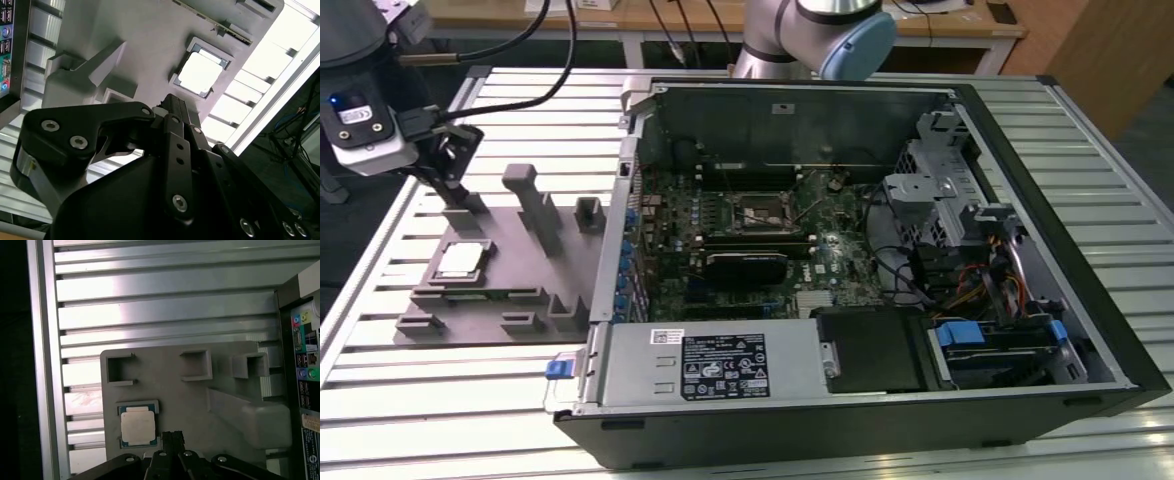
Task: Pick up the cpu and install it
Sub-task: 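Pick up the cpu and move it towards the insertion slot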
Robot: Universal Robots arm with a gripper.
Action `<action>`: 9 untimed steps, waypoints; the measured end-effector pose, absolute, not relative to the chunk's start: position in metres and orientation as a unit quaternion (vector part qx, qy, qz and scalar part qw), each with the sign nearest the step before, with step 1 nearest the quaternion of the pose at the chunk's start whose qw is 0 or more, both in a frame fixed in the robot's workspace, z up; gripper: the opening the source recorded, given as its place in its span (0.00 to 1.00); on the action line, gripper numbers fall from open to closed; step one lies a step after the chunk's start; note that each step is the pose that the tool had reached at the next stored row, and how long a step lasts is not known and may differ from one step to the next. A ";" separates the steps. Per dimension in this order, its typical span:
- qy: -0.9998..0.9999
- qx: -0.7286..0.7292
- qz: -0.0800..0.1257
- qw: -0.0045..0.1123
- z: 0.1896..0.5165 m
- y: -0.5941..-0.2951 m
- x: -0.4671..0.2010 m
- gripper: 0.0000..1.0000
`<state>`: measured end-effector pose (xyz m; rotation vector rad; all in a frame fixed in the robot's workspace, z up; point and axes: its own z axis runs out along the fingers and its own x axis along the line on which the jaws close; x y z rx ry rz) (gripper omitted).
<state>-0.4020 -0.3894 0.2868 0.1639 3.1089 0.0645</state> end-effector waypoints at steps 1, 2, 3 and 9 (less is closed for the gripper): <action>0.998 0.053 0.021 0.014 0.286 -0.389 -0.403 0.11; 0.998 0.053 0.021 0.014 0.285 -0.390 -0.404 0.11; 0.998 0.053 0.021 0.014 0.284 -0.390 -0.404 0.11; 0.998 0.053 0.021 0.014 0.278 -0.390 -0.409 0.11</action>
